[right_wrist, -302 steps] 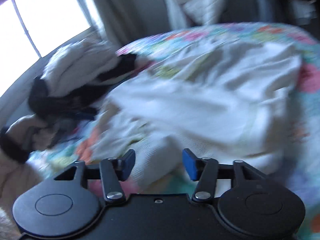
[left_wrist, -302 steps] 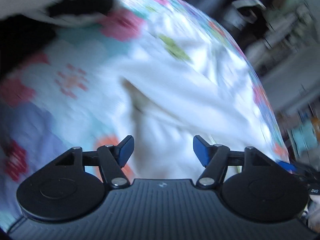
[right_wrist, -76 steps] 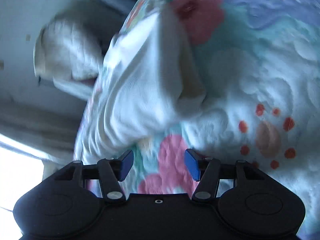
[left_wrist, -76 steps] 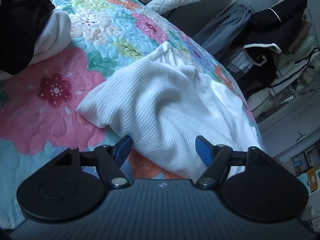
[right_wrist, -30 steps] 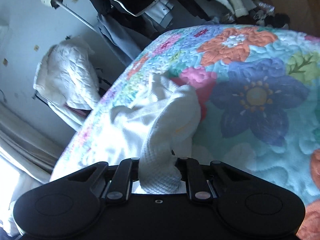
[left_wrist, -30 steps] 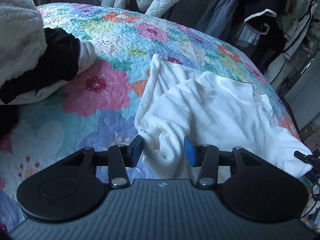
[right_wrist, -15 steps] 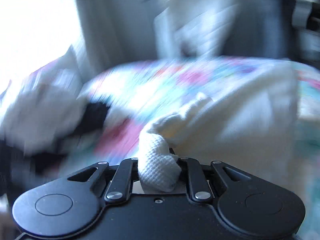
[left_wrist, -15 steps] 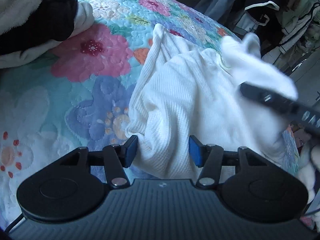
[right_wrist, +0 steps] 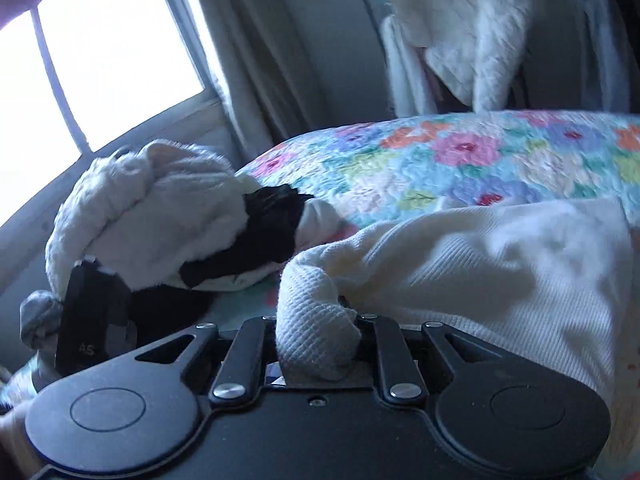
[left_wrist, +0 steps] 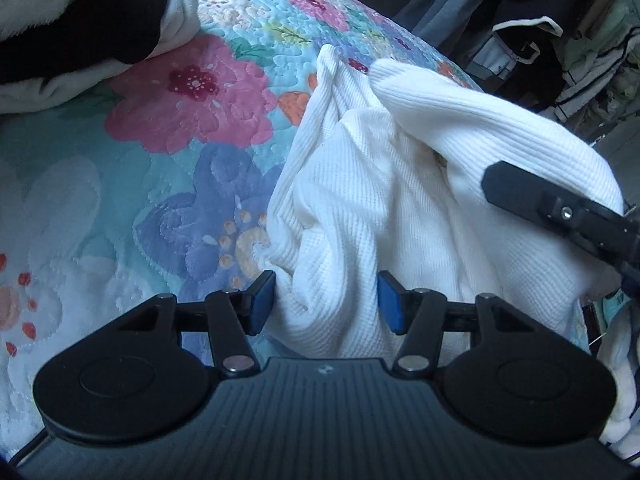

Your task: Fold clothes

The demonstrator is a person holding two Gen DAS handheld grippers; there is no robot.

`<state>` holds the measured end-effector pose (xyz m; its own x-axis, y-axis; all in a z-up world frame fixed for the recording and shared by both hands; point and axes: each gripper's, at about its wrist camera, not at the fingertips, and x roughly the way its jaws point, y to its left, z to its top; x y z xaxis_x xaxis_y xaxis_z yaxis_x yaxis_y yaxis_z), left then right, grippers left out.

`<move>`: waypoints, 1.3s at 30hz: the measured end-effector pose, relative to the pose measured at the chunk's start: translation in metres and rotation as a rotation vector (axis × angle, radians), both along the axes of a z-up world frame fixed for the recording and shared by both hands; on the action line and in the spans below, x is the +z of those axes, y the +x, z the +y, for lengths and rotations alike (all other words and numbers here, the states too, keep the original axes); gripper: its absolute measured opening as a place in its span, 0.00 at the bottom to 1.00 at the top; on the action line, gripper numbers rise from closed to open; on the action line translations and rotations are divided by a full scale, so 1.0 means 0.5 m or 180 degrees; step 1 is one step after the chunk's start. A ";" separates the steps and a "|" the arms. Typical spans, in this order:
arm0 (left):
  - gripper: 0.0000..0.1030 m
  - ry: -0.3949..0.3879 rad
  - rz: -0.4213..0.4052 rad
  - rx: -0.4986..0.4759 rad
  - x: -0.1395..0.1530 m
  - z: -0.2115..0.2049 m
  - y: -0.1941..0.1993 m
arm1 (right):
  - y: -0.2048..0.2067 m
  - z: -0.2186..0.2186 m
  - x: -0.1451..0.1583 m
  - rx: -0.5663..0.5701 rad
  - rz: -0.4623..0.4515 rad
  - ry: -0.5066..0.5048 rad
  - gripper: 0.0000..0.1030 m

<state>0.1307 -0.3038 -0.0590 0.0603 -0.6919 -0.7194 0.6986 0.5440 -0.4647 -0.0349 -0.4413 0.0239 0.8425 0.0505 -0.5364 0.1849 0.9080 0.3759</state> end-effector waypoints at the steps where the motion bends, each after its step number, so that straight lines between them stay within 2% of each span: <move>1: 0.52 0.0034 -0.0087 -0.0040 0.003 -0.004 -0.007 | 0.006 0.003 -0.010 0.0015 0.0035 0.0051 0.18; 6: 0.53 0.0207 -0.0458 -0.0252 0.013 -0.011 -0.039 | 0.016 0.017 -0.028 0.0051 0.0094 0.0220 0.18; 9: 0.53 0.0291 -0.0721 -0.0363 0.024 -0.022 -0.056 | 0.018 0.021 -0.018 0.0054 0.0124 0.0259 0.18; 11: 0.53 0.0304 -0.0795 -0.0419 0.028 -0.023 -0.064 | 0.024 0.026 -0.011 0.0090 0.0117 0.0303 0.18; 13: 0.54 0.0324 -0.0832 -0.0462 0.028 -0.018 -0.068 | 0.036 0.033 -0.016 0.0321 0.0139 0.0364 0.20; 14: 0.54 0.0369 -0.0844 -0.0486 0.026 -0.014 -0.067 | 0.047 0.034 -0.027 0.0474 0.0220 0.0413 0.27; 16: 0.54 0.0415 -0.0802 -0.0511 0.024 -0.003 -0.058 | 0.070 0.027 -0.063 0.0498 0.0548 0.0586 0.30; 17: 0.54 0.0410 -0.0748 -0.0510 0.026 0.005 -0.048 | 0.069 0.024 -0.070 0.0472 0.0579 0.0659 0.31; 18: 0.54 0.0377 -0.0675 -0.0500 0.033 0.016 -0.035 | 0.060 0.024 -0.068 0.0446 0.0515 0.0718 0.33; 20: 0.55 0.0277 -0.0641 -0.0398 0.062 0.046 -0.006 | 0.024 0.019 -0.050 0.0482 0.0242 0.0842 0.52; 22: 0.56 0.0196 -0.0818 -0.0327 0.100 0.075 0.014 | -0.021 -0.004 -0.034 0.0469 -0.0069 0.1143 0.59; 24: 0.59 0.0102 -0.0908 -0.0282 0.130 0.096 0.025 | -0.052 -0.018 -0.022 0.0399 -0.0122 0.1193 0.59; 29: 0.65 -0.0262 -0.0615 -0.0307 0.155 0.108 0.033 | -0.132 -0.024 0.020 0.0229 -0.0142 0.0872 0.59; 31: 0.69 -0.0231 -0.0521 -0.0303 0.141 0.089 0.027 | -0.159 -0.027 0.020 0.0023 0.0028 0.0657 0.60; 35: 0.83 -0.0005 -0.0197 -0.0242 0.068 0.046 0.028 | -0.211 -0.035 0.012 -0.0454 0.0437 0.0188 0.60; 36: 0.83 0.0018 -0.0076 -0.0207 0.049 0.042 0.031 | -0.221 -0.036 0.006 -0.0564 0.0518 0.0100 0.60; 39: 0.83 0.0044 0.0252 -0.0123 -0.006 0.037 0.039 | -0.237 -0.049 -0.037 -0.0772 0.0653 0.0145 0.70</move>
